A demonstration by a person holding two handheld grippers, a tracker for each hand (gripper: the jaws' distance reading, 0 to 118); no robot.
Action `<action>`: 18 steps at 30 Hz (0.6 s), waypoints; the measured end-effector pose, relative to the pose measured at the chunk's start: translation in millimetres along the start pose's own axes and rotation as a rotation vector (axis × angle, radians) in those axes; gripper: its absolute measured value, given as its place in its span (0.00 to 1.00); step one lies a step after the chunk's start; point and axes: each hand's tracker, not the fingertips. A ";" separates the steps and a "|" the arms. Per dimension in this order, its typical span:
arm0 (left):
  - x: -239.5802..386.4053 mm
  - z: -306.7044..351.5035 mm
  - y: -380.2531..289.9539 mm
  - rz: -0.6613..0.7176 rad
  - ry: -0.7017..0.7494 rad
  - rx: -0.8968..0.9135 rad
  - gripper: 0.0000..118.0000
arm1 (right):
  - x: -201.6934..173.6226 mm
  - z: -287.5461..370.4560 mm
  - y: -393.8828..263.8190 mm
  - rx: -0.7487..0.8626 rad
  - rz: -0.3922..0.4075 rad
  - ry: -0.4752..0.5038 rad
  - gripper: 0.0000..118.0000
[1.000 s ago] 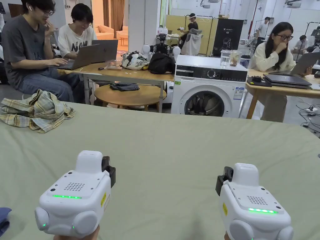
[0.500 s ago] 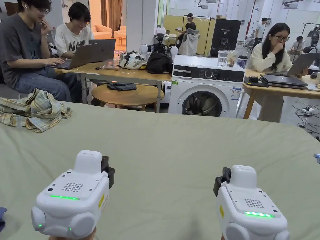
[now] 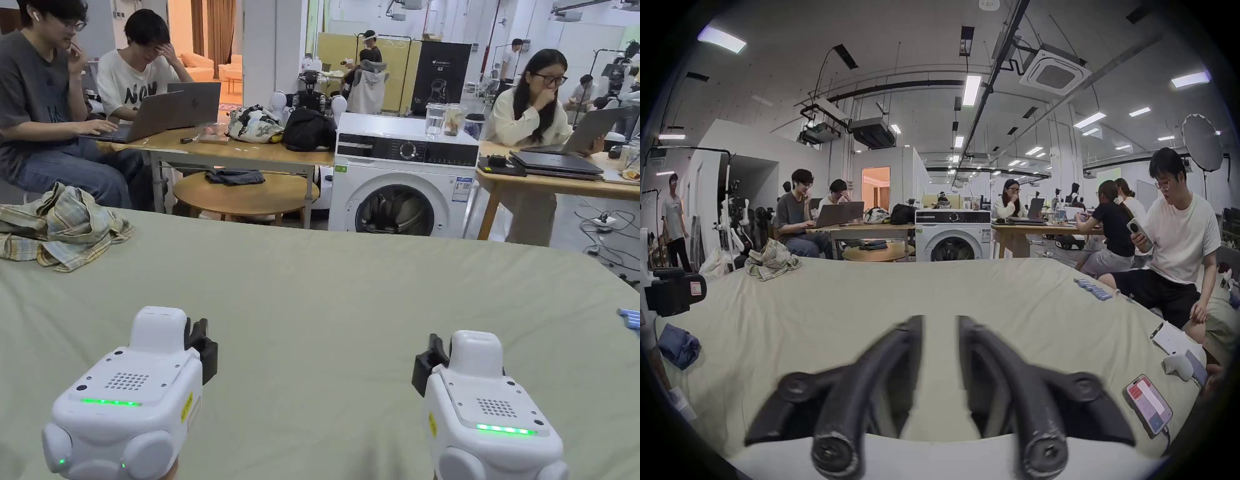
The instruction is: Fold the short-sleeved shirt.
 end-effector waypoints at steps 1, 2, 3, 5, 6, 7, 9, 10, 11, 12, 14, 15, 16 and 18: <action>0.1 -1.7 0.7 -0.008 0.002 -0.002 0.34 | 0.5 -1.7 -0.3 -0.006 0.001 -0.002 0.51; 0.1 -3.6 1.1 -0.010 0.001 -0.010 0.43 | 1.4 -2.8 -0.8 -0.006 -0.001 -0.002 0.54; 0.4 -4.7 1.5 -0.010 0.002 -0.016 0.57 | 1.9 -2.3 -0.3 -0.004 -0.001 -0.005 0.54; -0.3 -5.3 -0.3 -0.002 0.006 -0.016 0.66 | 2.0 -3.9 -0.4 0.001 0.015 -0.033 0.61; -0.7 -4.6 -1.0 0.005 0.006 -0.008 0.66 | 2.5 -5.3 -0.3 0.000 0.018 -0.040 0.68; -1.0 -3.7 -1.4 0.011 0.008 0.001 0.66 | 4.6 -6.3 -0.5 0.002 0.017 -0.039 0.68; -3.0 -2.5 -2.5 0.020 0.002 0.017 0.66 | 7.6 -7.4 -0.1 0.001 0.009 -0.039 0.72; -3.2 -2.6 -2.4 0.024 0.003 0.018 0.67 | 9.2 -7.4 -0.4 0.005 0.004 -0.035 0.74; -4.0 -2.5 -2.9 0.030 0.001 0.025 0.66 | 11.1 -7.4 -0.1 0.011 -0.004 -0.029 0.74; -5.1 -2.6 -3.7 0.034 -0.002 0.030 0.66 | 11.6 -7.3 -0.1 0.016 -0.006 -0.027 0.74; -5.8 -3.0 -4.1 0.045 -0.011 0.038 0.66 | 11.6 -7.9 0.6 0.019 0.004 -0.025 0.74; -5.9 -3.3 -4.2 0.047 -0.015 0.041 0.66 | 11.9 -7.4 0.8 0.019 0.010 -0.025 0.74; -6.3 -3.6 -5.2 0.053 -0.014 0.052 0.66 | 12.2 -7.4 0.9 0.025 0.013 -0.019 0.74; -7.0 -4.9 -5.8 0.058 -0.023 0.065 0.66 | 12.4 -7.1 1.5 0.035 0.015 -0.012 0.74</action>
